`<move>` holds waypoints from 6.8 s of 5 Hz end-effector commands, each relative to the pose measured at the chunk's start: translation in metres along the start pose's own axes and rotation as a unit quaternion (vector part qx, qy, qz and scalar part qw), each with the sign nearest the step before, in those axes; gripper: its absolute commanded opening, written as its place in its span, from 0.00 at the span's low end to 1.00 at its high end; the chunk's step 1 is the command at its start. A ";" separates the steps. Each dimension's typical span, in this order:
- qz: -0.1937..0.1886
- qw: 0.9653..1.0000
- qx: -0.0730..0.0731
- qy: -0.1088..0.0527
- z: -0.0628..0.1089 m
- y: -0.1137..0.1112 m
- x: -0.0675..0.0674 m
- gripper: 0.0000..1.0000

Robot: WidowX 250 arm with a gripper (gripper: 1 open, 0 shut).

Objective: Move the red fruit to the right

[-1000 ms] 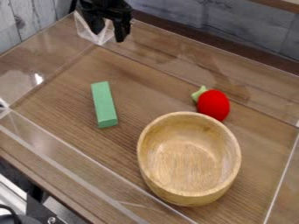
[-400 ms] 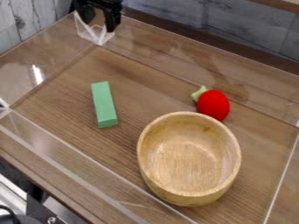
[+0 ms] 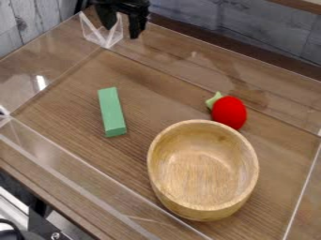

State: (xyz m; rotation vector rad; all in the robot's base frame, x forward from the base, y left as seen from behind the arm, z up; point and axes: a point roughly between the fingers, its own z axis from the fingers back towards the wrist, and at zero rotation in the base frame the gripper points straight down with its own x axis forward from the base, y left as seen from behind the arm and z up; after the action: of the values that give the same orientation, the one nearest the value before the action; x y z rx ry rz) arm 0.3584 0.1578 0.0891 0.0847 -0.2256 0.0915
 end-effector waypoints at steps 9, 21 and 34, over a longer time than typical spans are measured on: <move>-0.034 0.998 0.001 -0.058 0.036 0.004 -0.005 1.00; -0.110 0.993 -0.024 -0.025 0.020 0.005 -0.003 1.00; -0.102 0.994 0.024 -0.020 0.008 0.016 -0.002 1.00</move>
State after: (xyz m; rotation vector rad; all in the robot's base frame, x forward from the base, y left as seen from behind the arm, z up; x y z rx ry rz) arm 0.3465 0.1671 0.0793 0.1255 -0.2009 -0.1057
